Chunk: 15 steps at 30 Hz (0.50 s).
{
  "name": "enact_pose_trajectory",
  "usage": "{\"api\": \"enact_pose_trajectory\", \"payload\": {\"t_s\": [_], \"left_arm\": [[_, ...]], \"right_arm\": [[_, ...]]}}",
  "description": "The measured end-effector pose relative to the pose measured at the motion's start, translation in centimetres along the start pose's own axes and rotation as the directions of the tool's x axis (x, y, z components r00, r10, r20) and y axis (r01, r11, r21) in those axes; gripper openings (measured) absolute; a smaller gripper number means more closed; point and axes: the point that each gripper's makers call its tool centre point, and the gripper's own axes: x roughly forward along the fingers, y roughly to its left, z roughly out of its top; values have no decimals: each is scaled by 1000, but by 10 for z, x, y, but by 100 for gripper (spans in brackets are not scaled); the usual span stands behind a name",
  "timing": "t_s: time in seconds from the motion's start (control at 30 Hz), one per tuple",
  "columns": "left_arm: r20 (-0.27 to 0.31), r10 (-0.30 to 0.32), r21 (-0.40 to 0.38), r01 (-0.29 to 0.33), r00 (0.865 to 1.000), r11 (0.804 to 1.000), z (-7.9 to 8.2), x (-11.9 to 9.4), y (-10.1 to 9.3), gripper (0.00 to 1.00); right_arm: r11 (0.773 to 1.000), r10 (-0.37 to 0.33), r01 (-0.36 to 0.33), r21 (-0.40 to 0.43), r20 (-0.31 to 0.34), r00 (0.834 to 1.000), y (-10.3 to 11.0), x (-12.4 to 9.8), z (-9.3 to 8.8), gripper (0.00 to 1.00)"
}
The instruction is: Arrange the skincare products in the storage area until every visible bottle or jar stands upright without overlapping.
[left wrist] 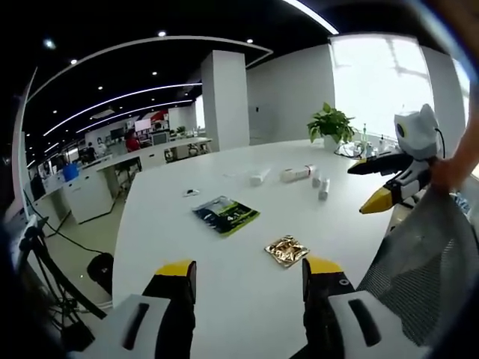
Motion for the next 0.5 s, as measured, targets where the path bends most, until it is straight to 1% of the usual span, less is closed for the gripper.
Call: {"api": "enact_pose_trajectory", "payload": {"t_s": [0.07, 0.1, 0.2, 0.3, 0.4, 0.5], "left_arm": [[0, -4, 7, 4, 1000, 1000, -1, 0, -1, 59], [-1, -4, 3, 4, 1000, 1000, -1, 0, -1, 59], [-1, -2, 0, 2, 1000, 1000, -1, 0, 0, 59], [0, 1, 4, -1, 1000, 1000, -1, 0, 1, 59], [-17, 2, -10, -2, 1000, 1000, -4, 1, 2, 59], [-37, -25, 2, 25, 999, 1000, -8, 3, -5, 59]], "right_arm": [[1000, -5, 5, 13, 9, 1000, 0, -2, 1, 79], [1000, -1, 1, 6, 13, 1000, 2, -2, 2, 79], [1000, -2, 2, -14, -21, 1000, 3, 1, -5, 78], [1000, -6, 6, -3, -29, 1000, 1, 0, -7, 79], [1000, -3, 3, -8, -49, 999, 1, 2, -11, 79], [1000, 2, -2, 3, -50, 999, 2, 2, -11, 79]]}}
